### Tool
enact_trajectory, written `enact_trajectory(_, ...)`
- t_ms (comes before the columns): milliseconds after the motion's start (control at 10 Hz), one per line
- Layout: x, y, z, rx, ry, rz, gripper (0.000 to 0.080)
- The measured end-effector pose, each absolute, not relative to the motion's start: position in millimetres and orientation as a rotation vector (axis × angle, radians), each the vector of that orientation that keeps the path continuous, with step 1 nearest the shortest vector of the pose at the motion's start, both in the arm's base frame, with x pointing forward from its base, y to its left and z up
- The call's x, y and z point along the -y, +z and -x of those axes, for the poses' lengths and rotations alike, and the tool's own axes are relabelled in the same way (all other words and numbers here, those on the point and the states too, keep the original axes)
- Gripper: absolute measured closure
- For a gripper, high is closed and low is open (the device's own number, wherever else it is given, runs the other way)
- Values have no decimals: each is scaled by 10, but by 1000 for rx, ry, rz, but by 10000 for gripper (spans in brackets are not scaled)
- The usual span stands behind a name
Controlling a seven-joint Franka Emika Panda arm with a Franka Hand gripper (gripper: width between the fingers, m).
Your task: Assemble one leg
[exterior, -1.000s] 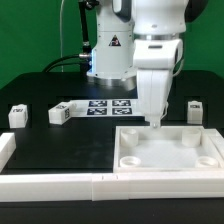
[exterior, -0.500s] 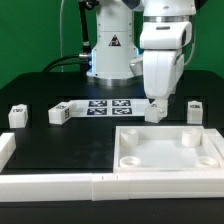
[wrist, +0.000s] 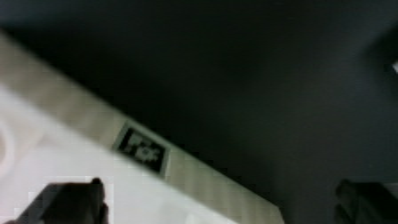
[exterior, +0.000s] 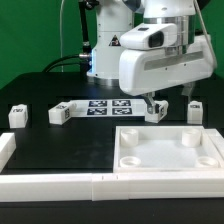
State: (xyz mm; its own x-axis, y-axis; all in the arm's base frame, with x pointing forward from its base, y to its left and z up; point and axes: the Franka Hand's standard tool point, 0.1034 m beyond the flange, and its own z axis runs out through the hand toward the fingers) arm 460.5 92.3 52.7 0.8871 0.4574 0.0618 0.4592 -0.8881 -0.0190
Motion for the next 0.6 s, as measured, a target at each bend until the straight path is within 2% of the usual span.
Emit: enact_trajectory(600, -1386, 475, -4361, -355, -8, 3027, 150)
